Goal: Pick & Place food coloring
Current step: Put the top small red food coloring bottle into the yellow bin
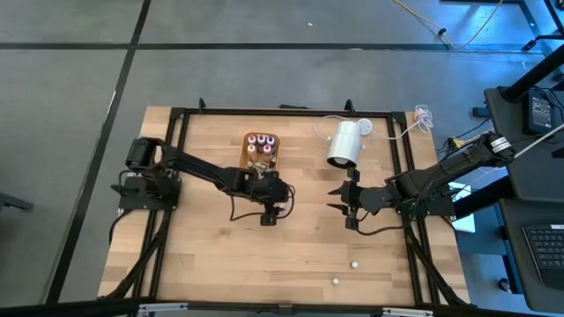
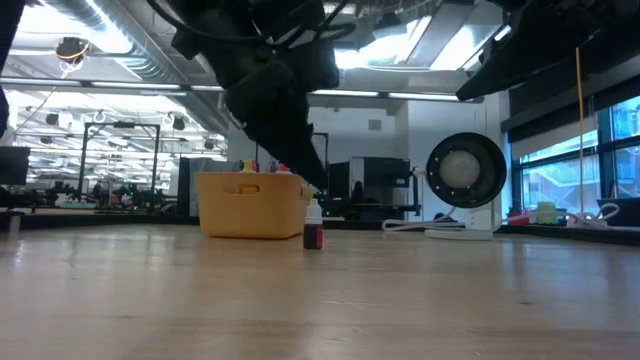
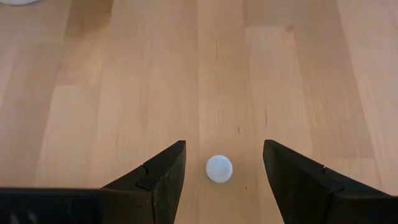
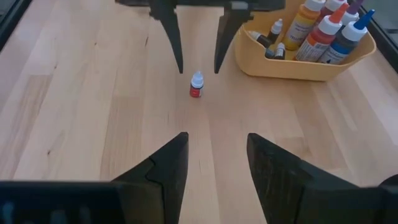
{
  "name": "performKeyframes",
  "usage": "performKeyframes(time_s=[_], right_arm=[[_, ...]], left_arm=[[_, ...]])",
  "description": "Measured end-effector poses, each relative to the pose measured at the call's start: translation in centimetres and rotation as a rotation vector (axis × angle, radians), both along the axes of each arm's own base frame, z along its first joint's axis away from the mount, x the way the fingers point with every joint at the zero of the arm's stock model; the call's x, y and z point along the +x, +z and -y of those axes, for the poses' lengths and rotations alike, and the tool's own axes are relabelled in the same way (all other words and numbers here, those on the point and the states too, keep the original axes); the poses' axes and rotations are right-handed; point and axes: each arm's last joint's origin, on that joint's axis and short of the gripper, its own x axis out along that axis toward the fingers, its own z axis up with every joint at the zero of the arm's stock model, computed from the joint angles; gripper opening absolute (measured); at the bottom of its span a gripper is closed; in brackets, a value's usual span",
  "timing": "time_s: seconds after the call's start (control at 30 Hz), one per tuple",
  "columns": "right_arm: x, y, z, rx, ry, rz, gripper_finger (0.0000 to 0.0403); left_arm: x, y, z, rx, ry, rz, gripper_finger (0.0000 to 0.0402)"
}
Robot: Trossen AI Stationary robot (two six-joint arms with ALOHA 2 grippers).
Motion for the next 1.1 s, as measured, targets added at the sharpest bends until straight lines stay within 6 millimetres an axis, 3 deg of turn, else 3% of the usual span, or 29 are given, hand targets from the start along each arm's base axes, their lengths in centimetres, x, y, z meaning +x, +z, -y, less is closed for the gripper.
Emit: performKeyframes(time_s=[0.3, 0.47, 0.9, 1.1], right_arm=[[0.0, 0.0, 0.0, 0.0, 0.0, 0.0, 0.0165], [0.0, 0.0, 0.0, -0.002, 0.001, -0.001, 0.0165], [0.0, 0.0, 0.0, -0.003, 0.002, -0.001, 0.0165], [0.0, 0.0, 0.0, -0.003, 0.002, -0.001, 0.0165]], left_arm=[[0.4, -2.2, 0.0, 0.005, 0.002, -0.067, 0.0205], [0.4, -2.4, 0.0, 0.005, 0.002, -0.069, 0.0197], [0.4, -2.2, 0.0, 0.008, 0.004, -0.063, 0.0102], [0.3, -2.2, 0.0, 0.008, 0.004, -0.066, 0.0079]])
